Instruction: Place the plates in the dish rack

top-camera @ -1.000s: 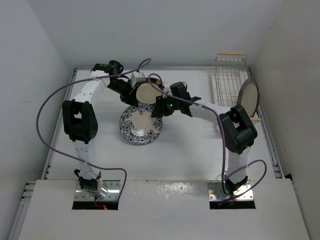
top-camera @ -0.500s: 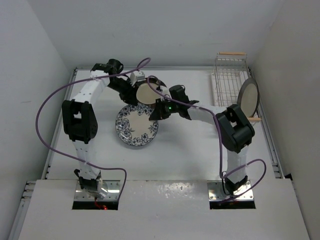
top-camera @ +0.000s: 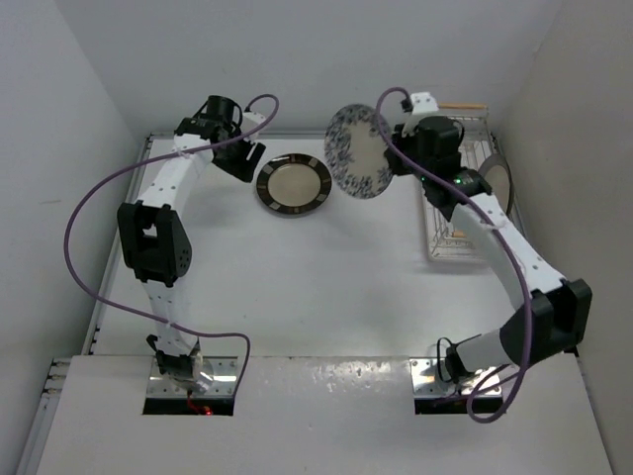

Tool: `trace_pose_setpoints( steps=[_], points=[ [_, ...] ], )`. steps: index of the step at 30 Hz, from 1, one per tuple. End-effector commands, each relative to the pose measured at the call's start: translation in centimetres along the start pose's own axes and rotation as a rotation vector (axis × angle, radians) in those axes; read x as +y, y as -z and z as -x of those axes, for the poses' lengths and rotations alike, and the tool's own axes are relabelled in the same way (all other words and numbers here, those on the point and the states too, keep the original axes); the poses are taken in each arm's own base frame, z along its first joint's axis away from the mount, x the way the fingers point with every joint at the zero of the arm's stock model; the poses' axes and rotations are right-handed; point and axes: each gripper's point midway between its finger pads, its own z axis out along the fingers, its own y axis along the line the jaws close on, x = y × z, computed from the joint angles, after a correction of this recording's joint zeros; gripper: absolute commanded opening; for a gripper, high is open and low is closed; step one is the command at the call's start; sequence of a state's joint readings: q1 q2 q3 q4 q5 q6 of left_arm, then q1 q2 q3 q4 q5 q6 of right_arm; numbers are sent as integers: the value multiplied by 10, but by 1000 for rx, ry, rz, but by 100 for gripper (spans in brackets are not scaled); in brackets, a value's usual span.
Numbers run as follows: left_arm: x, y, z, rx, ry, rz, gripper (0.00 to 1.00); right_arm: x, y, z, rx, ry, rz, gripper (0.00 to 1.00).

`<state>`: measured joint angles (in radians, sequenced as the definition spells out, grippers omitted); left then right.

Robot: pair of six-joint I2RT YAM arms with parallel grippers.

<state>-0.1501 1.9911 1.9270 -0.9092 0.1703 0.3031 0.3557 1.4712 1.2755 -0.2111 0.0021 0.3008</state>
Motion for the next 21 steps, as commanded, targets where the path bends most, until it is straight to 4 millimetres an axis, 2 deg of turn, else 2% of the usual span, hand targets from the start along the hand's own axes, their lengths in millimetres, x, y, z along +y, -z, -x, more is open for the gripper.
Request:
trace_pose_setpoints(
  steps=[1, 3, 5, 6, 8, 9, 10, 12, 13, 14, 16, 21],
  points=[
    [30, 29, 19, -64, 57, 172, 70, -36, 67, 123, -336, 108, -247, 0],
    [28, 27, 15, -53, 68, 168, 70, -78, 105, 145, -383, 140, -493, 0],
    [27, 25, 12, -44, 69, 164, 70, -103, 135, 152, -377, 224, -658, 0],
    [26, 23, 9, -36, 70, 161, 70, -120, 151, 151, -369, 217, -772, 0],
    [26, 23, 9, -36, 70, 161, 70, -139, 168, 149, -338, 272, -863, 0],
    [26, 23, 9, -36, 70, 161, 70, -146, 171, 143, -316, 284, -894, 0],
    [26, 23, 9, -36, 70, 161, 70, -164, 183, 133, -269, 294, -979, 0],
    [25, 17, 4, -18, 72, 155, 70, -174, 184, 118, -212, 309, -1013, 0],
    [25, 17, 4, -18, 72, 155, 70, -185, 190, 110, -188, 298, -1031, 0],
    [25, 17, 4, -18, 72, 155, 70, -188, 183, 95, -154, 297, -1018, 0],
    [25, 17, 4, -18, 72, 155, 70, -202, 182, 71, -96, 280, -1022, 0],
    [23, 13, -3, 0, 74, 148, 70, -221, 166, 31, -3, 245, -1001, 0]
  ],
)
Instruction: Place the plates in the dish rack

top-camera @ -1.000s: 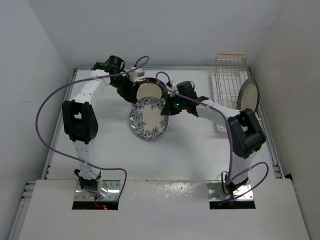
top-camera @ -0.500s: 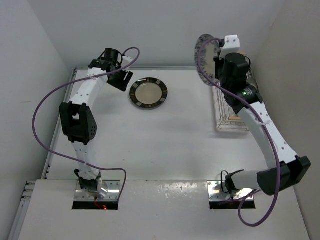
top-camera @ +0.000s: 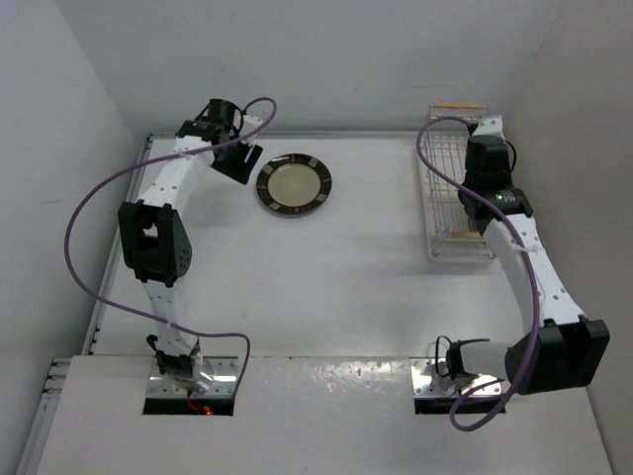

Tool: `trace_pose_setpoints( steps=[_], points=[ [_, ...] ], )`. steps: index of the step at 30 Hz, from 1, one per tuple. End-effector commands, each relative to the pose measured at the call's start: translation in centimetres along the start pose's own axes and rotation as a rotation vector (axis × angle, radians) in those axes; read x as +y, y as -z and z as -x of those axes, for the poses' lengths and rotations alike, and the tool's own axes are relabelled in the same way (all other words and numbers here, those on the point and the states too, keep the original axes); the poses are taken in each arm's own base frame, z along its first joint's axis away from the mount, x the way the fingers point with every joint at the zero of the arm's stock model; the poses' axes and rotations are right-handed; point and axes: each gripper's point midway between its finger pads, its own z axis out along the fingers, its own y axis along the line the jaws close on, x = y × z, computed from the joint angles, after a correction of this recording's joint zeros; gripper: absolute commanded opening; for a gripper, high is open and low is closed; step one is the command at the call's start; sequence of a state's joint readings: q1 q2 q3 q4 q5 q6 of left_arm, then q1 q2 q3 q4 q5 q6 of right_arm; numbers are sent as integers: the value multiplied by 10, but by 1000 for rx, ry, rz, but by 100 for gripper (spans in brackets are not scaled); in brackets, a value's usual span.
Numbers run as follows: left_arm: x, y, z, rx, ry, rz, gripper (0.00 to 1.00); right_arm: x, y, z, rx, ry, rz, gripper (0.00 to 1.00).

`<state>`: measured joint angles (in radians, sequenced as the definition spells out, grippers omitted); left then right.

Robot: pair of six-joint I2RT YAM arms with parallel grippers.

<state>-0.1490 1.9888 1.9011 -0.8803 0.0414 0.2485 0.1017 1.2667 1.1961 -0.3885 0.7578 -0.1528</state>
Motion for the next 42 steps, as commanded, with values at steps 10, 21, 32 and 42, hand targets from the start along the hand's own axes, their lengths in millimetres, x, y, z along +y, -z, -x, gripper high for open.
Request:
trace_pose_setpoints(
  steps=[10, 21, 32, 42],
  points=[
    [5, 10, 0, -18, 23, 26, 70, 9, -30, -16, 40, -264, 58, 0],
    [6, 7, -3, -6, 23, 32, 70, 29, -39, -33, 117, -295, 90, 0],
    [6, 3, -5, 3, 14, 29, 70, 42, -41, -36, 103, -215, 145, 0],
    [6, 1, -3, 3, 14, 29, 70, 43, -37, -34, 113, -196, 175, 43]
  ],
)
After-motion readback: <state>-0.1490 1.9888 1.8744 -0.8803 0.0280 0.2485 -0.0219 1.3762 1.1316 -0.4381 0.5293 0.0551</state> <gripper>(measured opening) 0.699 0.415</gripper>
